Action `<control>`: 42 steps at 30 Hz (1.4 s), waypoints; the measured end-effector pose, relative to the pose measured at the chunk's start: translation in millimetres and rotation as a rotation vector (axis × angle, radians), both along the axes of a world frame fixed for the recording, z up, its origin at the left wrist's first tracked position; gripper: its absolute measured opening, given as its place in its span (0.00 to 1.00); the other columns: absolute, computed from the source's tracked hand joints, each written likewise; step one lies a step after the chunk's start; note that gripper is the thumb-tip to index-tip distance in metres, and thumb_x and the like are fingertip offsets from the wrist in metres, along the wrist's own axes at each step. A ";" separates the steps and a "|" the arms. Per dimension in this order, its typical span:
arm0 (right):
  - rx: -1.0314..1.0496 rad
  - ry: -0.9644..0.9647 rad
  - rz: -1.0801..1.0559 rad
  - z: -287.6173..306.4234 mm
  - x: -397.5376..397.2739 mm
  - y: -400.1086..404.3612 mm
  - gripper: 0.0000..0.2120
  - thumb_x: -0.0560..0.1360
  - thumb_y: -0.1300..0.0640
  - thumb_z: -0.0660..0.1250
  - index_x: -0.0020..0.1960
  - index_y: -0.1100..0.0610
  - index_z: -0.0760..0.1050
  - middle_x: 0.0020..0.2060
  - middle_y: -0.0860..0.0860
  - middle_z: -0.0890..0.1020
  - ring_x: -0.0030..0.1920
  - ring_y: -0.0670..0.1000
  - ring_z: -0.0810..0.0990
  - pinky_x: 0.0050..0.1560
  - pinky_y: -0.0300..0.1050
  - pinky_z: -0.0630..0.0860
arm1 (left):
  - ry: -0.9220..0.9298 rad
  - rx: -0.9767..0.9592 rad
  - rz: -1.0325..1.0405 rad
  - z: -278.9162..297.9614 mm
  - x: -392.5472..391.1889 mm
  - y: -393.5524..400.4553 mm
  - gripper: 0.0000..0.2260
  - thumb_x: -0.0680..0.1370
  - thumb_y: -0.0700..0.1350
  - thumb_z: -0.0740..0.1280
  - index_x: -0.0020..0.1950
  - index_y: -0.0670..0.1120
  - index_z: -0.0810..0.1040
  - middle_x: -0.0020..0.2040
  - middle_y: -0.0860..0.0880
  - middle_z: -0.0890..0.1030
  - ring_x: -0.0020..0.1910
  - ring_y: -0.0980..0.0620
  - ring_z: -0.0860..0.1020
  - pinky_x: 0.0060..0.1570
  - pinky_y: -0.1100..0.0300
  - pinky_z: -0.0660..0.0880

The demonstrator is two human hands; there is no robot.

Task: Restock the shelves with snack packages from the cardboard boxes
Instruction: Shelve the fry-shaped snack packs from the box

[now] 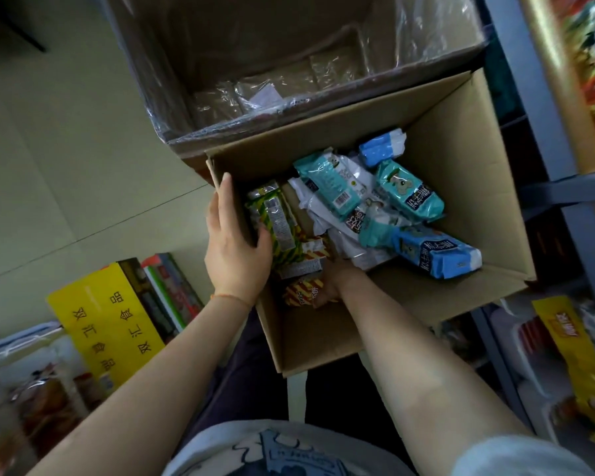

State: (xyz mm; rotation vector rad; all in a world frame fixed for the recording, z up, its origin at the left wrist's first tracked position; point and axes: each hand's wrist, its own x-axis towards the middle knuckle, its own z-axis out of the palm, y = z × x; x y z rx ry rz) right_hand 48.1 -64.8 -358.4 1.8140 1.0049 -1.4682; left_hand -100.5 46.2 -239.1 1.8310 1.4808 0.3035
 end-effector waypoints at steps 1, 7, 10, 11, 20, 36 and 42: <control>-0.003 0.004 -0.037 0.7 0.7 -2.5 0.56 0.66 0.39 0.78 0.81 0.53 0.49 0.79 0.58 0.57 0.78 0.61 0.56 0.74 0.61 0.63 | -0.005 0.002 0.001 0.2 0.2 -0.2 0.38 0.79 0.44 0.68 0.82 0.57 0.50 0.78 0.46 0.64 0.66 0.42 0.75 0.54 0.45 0.80; -0.019 -0.053 -0.112 12.5 1.3 -2.5 0.46 0.70 0.40 0.73 0.80 0.50 0.54 0.78 0.59 0.60 0.77 0.64 0.56 0.74 0.63 0.56 | 0.011 0.031 -0.009 -0.9 3.7 -0.4 0.38 0.79 0.45 0.69 0.82 0.55 0.51 0.78 0.45 0.64 0.66 0.42 0.75 0.51 0.49 0.78; 0.019 -0.012 -0.274 35.9 4.6 1.8 0.41 0.71 0.41 0.72 0.78 0.52 0.61 0.75 0.57 0.67 0.73 0.62 0.66 0.71 0.60 0.66 | 0.045 0.022 -0.027 -0.1 3.5 2.8 0.38 0.78 0.46 0.70 0.83 0.53 0.52 0.80 0.42 0.60 0.74 0.40 0.67 0.63 0.45 0.74; 0.049 0.033 -0.383 49.6 8.4 1.7 0.39 0.72 0.41 0.72 0.77 0.52 0.62 0.74 0.55 0.68 0.72 0.60 0.69 0.69 0.57 0.69 | 0.094 0.053 -0.047 0.6 2.1 4.4 0.38 0.77 0.47 0.70 0.83 0.50 0.53 0.80 0.40 0.57 0.77 0.38 0.61 0.70 0.43 0.67; 0.968 0.173 -1.243 225.7 34.8 -25.2 0.24 0.76 0.41 0.69 0.70 0.40 0.65 0.66 0.45 0.72 0.62 0.46 0.75 0.57 0.43 0.77 | -0.237 -0.339 -0.111 83.8 55.5 -22.5 0.36 0.78 0.58 0.69 0.80 0.49 0.59 0.76 0.47 0.67 0.75 0.50 0.67 0.75 0.47 0.64; 1.570 0.133 -1.622 392.7 79.2 -208.5 0.12 0.81 0.49 0.64 0.62 0.51 0.74 0.50 0.47 0.85 0.50 0.46 0.85 0.43 0.36 0.79 | -0.785 -1.159 -0.437 259.0 167.8 -175.2 0.19 0.77 0.57 0.68 0.63 0.48 0.76 0.52 0.46 0.87 0.48 0.46 0.86 0.45 0.53 0.84; 1.697 0.109 -1.520 450.0 82.9 -299.6 0.19 0.74 0.44 0.65 0.64 0.41 0.72 0.54 0.43 0.84 0.54 0.44 0.84 0.49 0.38 0.80 | -0.816 -1.046 -0.663 311.2 201.7 -250.8 0.23 0.76 0.57 0.68 0.68 0.46 0.75 0.60 0.42 0.84 0.57 0.41 0.84 0.58 0.45 0.80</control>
